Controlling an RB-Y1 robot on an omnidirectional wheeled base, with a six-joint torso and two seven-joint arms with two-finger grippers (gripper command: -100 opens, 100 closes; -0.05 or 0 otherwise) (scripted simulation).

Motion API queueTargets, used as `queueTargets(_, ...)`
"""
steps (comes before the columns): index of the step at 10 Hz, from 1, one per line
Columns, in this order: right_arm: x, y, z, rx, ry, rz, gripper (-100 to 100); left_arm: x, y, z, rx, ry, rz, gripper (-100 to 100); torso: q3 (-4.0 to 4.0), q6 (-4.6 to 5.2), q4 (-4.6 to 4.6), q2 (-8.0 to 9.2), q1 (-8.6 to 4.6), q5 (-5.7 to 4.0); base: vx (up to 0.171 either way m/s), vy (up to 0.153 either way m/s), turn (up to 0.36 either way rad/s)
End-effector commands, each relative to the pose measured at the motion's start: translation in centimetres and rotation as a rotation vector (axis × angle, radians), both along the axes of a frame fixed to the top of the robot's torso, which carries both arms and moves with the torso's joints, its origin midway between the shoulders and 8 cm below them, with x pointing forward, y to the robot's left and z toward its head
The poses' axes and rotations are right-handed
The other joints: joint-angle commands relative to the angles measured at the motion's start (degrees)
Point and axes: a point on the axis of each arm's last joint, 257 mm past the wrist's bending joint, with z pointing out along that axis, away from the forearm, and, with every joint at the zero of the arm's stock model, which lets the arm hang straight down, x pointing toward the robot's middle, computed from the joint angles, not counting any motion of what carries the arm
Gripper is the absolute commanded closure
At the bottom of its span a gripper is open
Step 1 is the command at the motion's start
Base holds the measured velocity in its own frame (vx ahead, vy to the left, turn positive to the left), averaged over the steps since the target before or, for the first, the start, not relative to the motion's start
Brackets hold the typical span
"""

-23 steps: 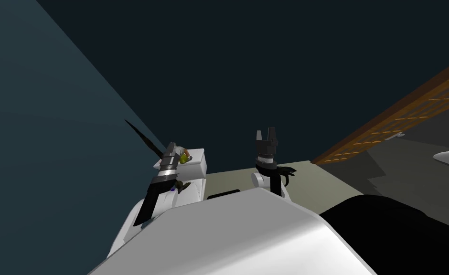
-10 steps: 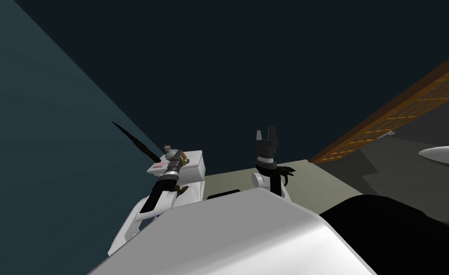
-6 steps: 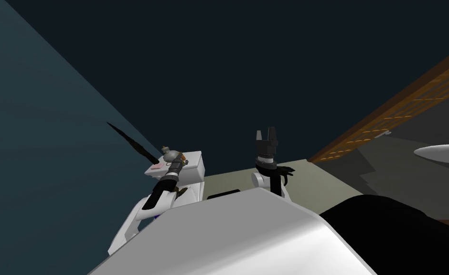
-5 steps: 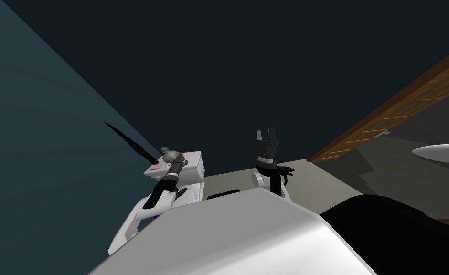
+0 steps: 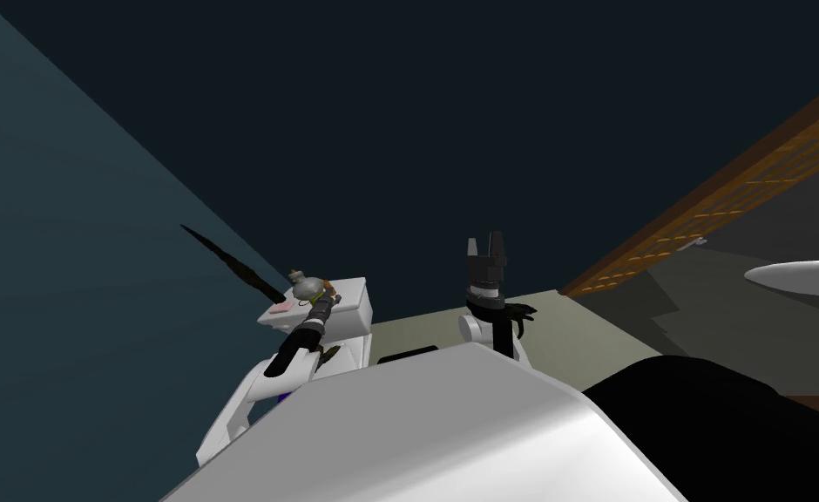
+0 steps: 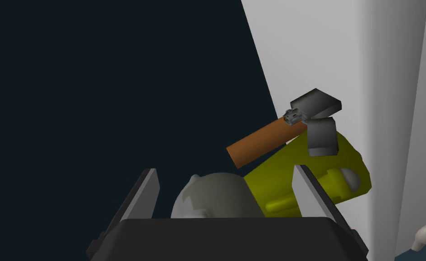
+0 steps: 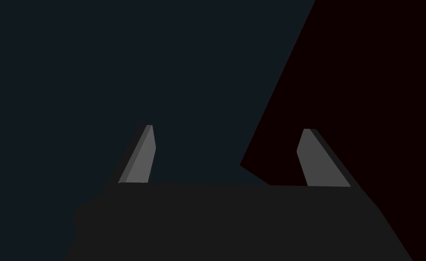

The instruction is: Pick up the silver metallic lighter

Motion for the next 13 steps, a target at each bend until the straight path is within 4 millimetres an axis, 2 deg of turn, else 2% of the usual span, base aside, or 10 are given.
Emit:
queueTargets(1, 0.0, 0.0, 0.0, 0.0, 0.0, 0.0, 0, -0.4, 0.6, -1.2, 0.008, 0.047, 0.014, -100, 0.0, 0.0, 0.0, 0.0, 0.0, 0.0, 0.017, -0.002, -0.019)
queueTargets(5, 0.0, 0.0, 0.0, 0.0, 0.0, 0.0, 0, -1.6, 2.8, -4.8, 0.038, 0.184, 0.055, -100, -0.01, 0.0, -0.01, -0.02, 0.0, 0.0, 0.024, -0.004, -0.025)
queueTargets(9, 0.0, 0.0, 0.0, 0.0, 0.0, 0.0, 0, -2.5, 3.9, -6.5, 0.049, 0.253, 0.079, -100, 0.01, 0.0, 0.0, 0.02, 0.0, 0.0, 0.013, -0.002, -0.011)
queueTargets(10, 0.0, 0.0, 0.0, 0.0, 0.0, 0.0, 0, -2.3, 3.6, -6.2, 0.047, 0.239, 0.074, -100, 0.02, 0.0, 0.01, 0.03, 0.0, 0.0, 0.006, 0.0, -0.001)
queueTargets(11, 0.0, 0.0, 0.0, 0.0, 0.0, 0.0, 0, -2.4, 3.7, -6.3, 0.048, 0.243, 0.075, 0, 0.03, 0.0, 0.01, 0.05, 0.0, 0.0, 0.0, 0.0, 0.0)
queueTargets(12, 0.0, 0.0, 0.0, 0.0, 0.0, 0.0, 0, -2.2, 5.7, -6.7, 0.046, 0.248, 0.101, -100, 0.04, 0.0, 0.01, 0.07, 0.0, 0.0, -0.034, -0.032, -0.216)
queueTargets(13, 0.0, 0.0, 0.0, 0.0, 0.0, 0.0, 0, -2.2, 5.7, -6.7, 0.046, 0.248, 0.101, -100, 0.09, 0.04, 0.03, 0.17, -0.09, -0.02, -0.037, -0.03, -0.102)
